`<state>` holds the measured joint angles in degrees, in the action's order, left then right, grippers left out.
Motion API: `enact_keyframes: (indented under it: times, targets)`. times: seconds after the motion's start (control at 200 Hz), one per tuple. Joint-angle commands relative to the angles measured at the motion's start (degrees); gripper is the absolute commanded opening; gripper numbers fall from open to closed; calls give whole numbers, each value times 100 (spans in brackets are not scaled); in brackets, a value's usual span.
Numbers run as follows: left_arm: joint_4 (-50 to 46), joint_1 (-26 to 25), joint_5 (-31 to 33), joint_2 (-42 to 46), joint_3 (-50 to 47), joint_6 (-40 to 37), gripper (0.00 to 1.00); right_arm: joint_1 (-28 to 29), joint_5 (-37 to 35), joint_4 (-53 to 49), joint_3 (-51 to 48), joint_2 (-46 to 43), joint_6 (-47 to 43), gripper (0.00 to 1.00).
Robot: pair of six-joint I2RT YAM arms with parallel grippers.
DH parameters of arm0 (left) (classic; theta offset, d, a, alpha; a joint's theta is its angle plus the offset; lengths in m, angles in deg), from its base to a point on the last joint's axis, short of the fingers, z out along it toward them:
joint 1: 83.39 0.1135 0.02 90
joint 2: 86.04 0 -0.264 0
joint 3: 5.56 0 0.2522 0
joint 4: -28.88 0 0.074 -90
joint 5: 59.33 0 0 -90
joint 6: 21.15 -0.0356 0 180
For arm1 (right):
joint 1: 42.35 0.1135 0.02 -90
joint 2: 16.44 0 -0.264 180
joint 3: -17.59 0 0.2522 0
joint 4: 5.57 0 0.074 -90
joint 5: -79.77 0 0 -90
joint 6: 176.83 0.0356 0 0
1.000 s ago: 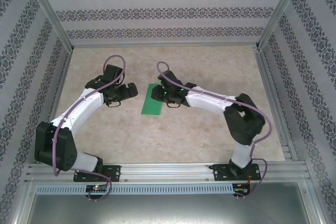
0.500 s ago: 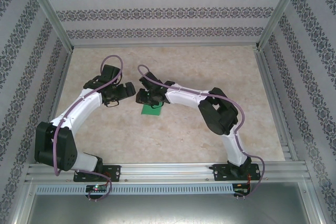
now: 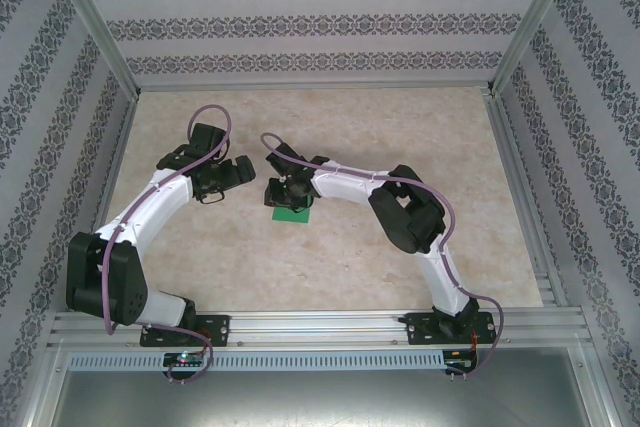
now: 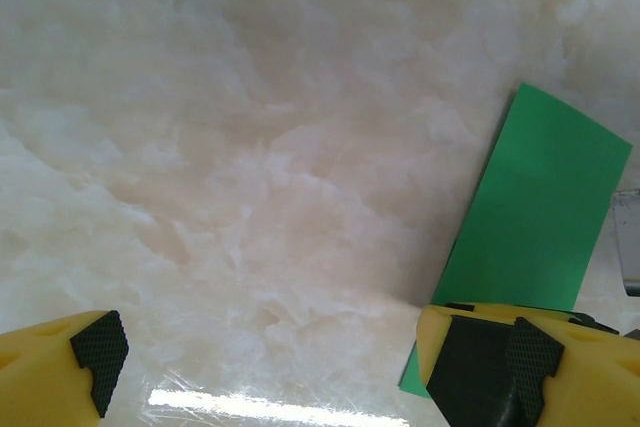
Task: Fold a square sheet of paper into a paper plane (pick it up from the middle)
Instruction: Move the paper to the center of the table.
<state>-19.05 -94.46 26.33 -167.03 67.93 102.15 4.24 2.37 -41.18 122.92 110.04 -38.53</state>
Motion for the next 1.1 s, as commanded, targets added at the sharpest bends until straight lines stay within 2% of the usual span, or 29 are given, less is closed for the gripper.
enact_keyframes:
  times: [0.0, 0.125, 0.325, 0.505, 0.639, 0.804, 0.904, 0.994, 1.094]
  targets:
    - [148, 92, -111, -127, 21, 6, 100, -130, 184, -317, -381, -100, -421, 32]
    - [204, 94, -420, -260, 40, -59, 100, -218, 299, -241, -1220, -522, -951, 34]
    - [717, 72, -1258, -388, -124, 22, 99, -282, 647, -170, -2395, -1348, -1784, 38]
    - [1255, -145, -1984, -641, -233, 139, 93, -372, 630, 293, -2805, -2295, -1321, 48]
    - [1598, -492, -2465, -1055, -114, 220, 85, -491, 183, 652, -3144, -3109, -785, 60]
    - [1803, -1058, -2580, -1500, 194, 269, 73, -898, -333, 851, -3876, -3928, -389, 72]
    - [1978, -1406, -2646, -1834, 387, 330, 61, -1275, -91, 1053, -4278, -4235, -444, 76]
    - [2044, -1589, -2721, -2160, 579, 392, 48, -1600, 424, 1091, -4456, -4282, -653, 77]
    - [2181, -1685, -2706, -2376, 641, 506, 41, -1832, 745, 975, -4531, -4304, -905, 77]
